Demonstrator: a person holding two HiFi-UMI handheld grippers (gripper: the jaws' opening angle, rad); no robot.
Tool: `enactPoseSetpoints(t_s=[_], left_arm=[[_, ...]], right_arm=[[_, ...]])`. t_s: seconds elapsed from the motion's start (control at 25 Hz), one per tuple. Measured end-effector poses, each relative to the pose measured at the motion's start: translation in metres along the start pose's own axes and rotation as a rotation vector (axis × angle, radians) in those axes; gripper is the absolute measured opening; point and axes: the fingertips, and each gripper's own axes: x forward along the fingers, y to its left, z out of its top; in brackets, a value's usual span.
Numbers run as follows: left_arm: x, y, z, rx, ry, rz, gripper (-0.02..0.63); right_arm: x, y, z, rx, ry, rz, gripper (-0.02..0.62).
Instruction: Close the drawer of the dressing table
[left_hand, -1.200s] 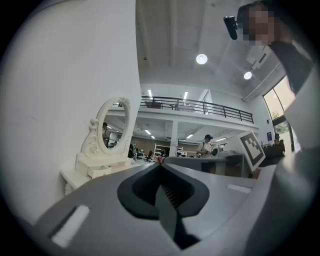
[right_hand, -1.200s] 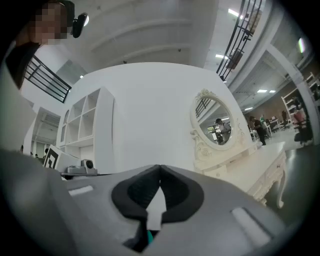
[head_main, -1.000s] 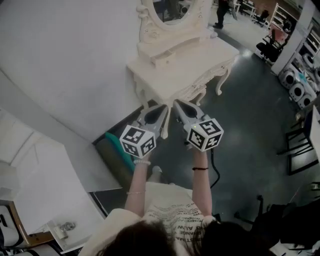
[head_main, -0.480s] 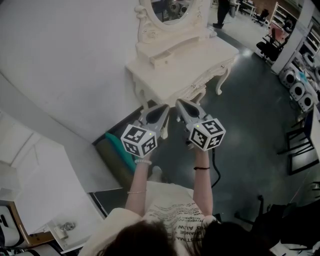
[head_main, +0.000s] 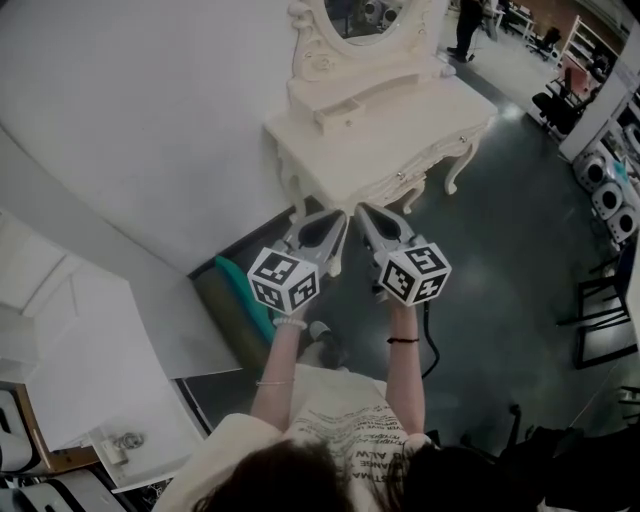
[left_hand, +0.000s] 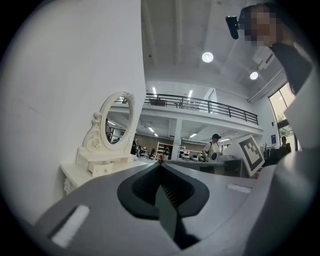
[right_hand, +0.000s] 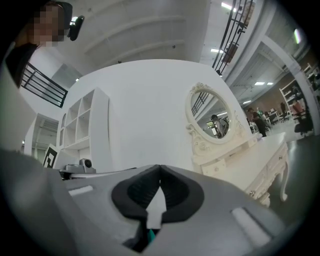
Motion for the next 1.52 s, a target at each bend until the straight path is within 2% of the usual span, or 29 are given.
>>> enactPoseSetpoints(t_s=[0.36, 0.8, 1.52], left_arm=[[0.035, 0.038, -0.01, -0.034, 0.013, 0.025, -0.002], [0.077, 0.082, -0.014, -0.059, 0.037, 0.018, -0.002], [0.137, 0.137, 0.0, -0.057, 0.043, -0.038, -0.002]], right_arm=[[0.036, -0.039, -0.006, 0.016, 0.03, 0.001, 0.003], [0.083, -0.077, -0.006, 0.022, 0.062, -0.004, 0.003], [0.141, -0.137, 0.02, 0.023, 0.045, -0.062, 0.003]])
